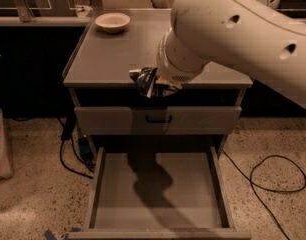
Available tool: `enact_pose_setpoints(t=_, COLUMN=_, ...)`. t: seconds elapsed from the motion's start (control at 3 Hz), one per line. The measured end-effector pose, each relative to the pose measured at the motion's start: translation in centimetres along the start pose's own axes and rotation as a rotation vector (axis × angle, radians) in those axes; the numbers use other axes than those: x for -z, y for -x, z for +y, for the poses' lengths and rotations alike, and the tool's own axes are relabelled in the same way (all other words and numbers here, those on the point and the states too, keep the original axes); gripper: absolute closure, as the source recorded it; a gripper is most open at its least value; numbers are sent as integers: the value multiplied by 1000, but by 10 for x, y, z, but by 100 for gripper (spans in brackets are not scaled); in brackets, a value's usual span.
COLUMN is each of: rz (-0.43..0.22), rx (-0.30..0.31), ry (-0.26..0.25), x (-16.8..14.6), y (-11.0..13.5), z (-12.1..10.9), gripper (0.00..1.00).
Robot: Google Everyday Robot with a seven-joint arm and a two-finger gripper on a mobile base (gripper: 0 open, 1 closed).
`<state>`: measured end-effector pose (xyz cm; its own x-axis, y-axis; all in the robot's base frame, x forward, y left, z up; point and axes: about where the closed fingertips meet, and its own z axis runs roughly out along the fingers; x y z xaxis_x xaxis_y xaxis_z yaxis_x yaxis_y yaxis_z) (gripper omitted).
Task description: Place blue chip bag into middle drawer
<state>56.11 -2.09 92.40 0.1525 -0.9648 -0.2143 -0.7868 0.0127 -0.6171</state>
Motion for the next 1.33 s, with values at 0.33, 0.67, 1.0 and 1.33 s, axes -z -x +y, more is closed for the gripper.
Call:
enact_pose_setpoints(t=0.33, rz=-51, rx=-21, ry=12, x=-6, y=-14, z=28, gripper=100)
enact_pose_setpoints(t=0.67, rz=-96, rx=-81, ry=39, x=-15, y=-33, z=67, gripper=100)
enact_pose_setpoints(t=1.0, rz=-131, rx=-117, ry=84, x=-35, y=-47, z=104, gripper=100)
enact_pose_setpoints(t=1.33, rz=-164, rx=-133, ry=125, x=-61, y=-50, z=129, gripper=100)
